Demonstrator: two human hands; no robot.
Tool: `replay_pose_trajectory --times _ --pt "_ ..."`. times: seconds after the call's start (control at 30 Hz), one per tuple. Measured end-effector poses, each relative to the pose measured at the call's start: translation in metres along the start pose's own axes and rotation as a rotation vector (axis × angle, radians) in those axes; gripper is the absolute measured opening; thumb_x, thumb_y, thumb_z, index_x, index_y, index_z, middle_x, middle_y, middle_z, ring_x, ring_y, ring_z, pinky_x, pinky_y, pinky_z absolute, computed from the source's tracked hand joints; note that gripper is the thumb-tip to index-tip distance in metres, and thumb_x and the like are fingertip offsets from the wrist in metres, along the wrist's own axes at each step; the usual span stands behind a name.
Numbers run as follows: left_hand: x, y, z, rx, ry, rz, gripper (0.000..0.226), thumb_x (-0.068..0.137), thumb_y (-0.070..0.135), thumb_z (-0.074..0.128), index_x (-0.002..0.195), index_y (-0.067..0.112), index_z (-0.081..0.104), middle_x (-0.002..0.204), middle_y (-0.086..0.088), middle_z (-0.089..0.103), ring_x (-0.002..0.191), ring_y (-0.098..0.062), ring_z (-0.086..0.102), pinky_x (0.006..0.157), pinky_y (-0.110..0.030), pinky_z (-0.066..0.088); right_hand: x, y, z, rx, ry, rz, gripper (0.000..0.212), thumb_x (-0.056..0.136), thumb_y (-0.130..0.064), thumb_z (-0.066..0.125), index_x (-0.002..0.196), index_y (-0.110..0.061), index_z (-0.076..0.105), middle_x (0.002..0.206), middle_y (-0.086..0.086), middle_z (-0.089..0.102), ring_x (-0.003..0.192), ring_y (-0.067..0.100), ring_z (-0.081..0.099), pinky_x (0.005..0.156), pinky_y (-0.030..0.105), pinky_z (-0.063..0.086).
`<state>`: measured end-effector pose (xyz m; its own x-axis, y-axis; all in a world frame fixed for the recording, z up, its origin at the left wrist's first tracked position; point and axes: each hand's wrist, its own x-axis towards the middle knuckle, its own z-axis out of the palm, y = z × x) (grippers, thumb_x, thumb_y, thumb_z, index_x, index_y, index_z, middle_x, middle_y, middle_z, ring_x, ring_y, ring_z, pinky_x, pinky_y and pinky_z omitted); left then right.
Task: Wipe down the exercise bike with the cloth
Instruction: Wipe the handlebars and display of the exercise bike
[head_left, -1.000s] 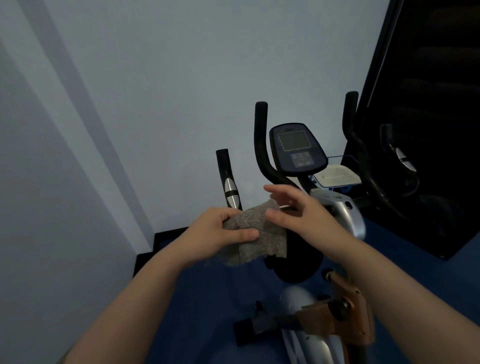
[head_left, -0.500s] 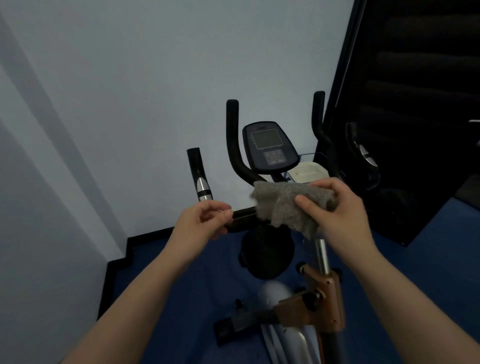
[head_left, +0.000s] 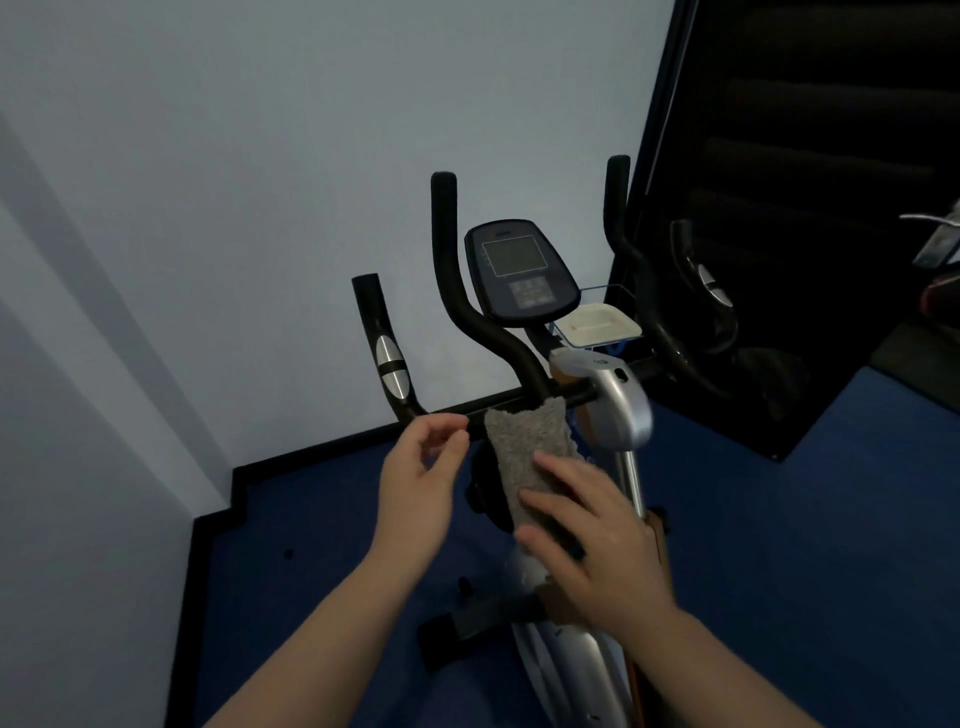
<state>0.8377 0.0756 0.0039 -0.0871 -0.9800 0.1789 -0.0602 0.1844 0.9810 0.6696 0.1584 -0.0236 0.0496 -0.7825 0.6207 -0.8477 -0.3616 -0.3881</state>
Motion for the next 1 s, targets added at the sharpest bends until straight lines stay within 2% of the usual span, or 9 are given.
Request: replay_pose_trajectory --times 0.13,0.27,0.47,0.67,0.73,0.8,0.83,0.93,1.0 --pt "-0.007 -0.006 0.020 0.013 -0.093 0.015 0.019 0.103 0.019 0.047 0.111 0.028 0.061 0.109 0.014 0.065 0.102 0.006 0.059 0.084 -0.008 0.044 0.001 0.009 0.017 -0.288 -0.067 0.010 0.053 0.097 -0.043 0.045 0.143 -0.017 0.048 0.154 0.001 0.038 0.147 0.021 0.027 0.117 0.046 0.022" --pt "-0.014 -0.018 0.030 -0.007 -0.122 -0.001 0.029 0.105 0.031 0.034 0.129 0.031 0.051 0.121 0.020 0.059 0.112 0.013 0.052 0.090 -0.004 0.039 0.015 0.011 0.027 -0.418 -0.104 0.013 0.052 0.099 -0.036 0.035 0.147 -0.016 0.041 0.154 0.001 0.039 0.147 0.020 0.026 0.117 0.050 0.018" --pt "-0.016 -0.027 0.030 -0.054 -0.122 -0.023 0.027 0.105 0.030 0.034 0.124 0.042 0.050 0.121 0.026 0.059 0.116 0.015 0.051 0.090 -0.001 0.036 0.015 0.010 0.026 -0.348 -0.068 0.023 0.046 0.099 -0.030 0.037 0.140 -0.015 0.052 0.148 0.001 0.047 0.143 0.021 0.033 0.117 0.048 0.020" --pt "-0.012 -0.030 0.028 -0.047 -0.134 -0.026 0.030 0.105 0.027 0.035 0.132 0.032 0.049 0.127 0.023 0.055 0.118 0.017 0.048 0.093 -0.001 0.034 0.048 0.013 0.018 -0.236 -0.168 0.045 0.040 0.099 -0.022 0.049 0.137 -0.014 0.055 0.143 0.005 0.052 0.138 0.023 0.042 0.116 0.046 0.029" --pt "-0.013 -0.030 0.030 -0.045 -0.132 -0.029 0.030 0.106 0.027 0.034 0.131 0.033 0.048 0.127 0.023 0.055 0.118 0.016 0.048 0.095 -0.002 0.034 0.047 0.013 0.017 -0.045 -0.180 0.139 0.040 0.099 -0.020 0.053 0.139 -0.018 0.053 0.143 0.000 0.050 0.134 0.015 0.041 0.112 0.033 0.035" --pt "-0.014 -0.032 0.030 -0.053 -0.136 -0.029 0.033 0.105 0.027 0.034 0.134 0.029 0.051 0.129 0.019 0.057 0.121 0.011 0.050 0.098 -0.005 0.036 0.031 0.011 0.015 0.069 -0.153 0.186 0.041 0.099 -0.021 0.053 0.139 -0.022 0.051 0.145 -0.010 0.043 0.132 0.004 0.037 0.107 0.012 0.029" --pt "-0.015 -0.033 0.030 -0.052 -0.136 -0.027 0.035 0.105 0.027 0.035 0.137 0.025 0.051 0.131 0.016 0.058 0.122 0.009 0.050 0.100 -0.007 0.037 0.024 0.011 0.014 0.099 -0.146 0.191 0.040 0.098 -0.020 0.054 0.139 -0.022 0.052 0.146 -0.014 0.040 0.132 0.002 0.036 0.107 0.008 0.026" --pt "-0.013 -0.033 0.029 -0.036 -0.115 -0.015 0.038 0.105 0.026 0.035 0.140 0.019 0.050 0.134 0.012 0.057 0.123 0.009 0.049 0.100 -0.005 0.035 0.042 0.015 0.014 0.098 -0.184 0.197 0.037 0.097 -0.020 0.057 0.134 -0.022 0.053 0.138 -0.011 0.047 0.126 0.008 0.043 0.109 0.026 0.034" --pt "-0.012 -0.033 0.031 -0.026 -0.088 -0.014 0.039 0.105 0.025 0.035 0.140 0.018 0.051 0.135 0.010 0.057 0.123 0.011 0.048 0.099 -0.004 0.034 0.065 0.017 0.013 0.009 -0.235 0.239 0.035 0.098 -0.028 0.052 0.133 -0.026 0.051 0.127 -0.007 0.054 0.119 0.011 0.045 0.101 0.029 0.029"
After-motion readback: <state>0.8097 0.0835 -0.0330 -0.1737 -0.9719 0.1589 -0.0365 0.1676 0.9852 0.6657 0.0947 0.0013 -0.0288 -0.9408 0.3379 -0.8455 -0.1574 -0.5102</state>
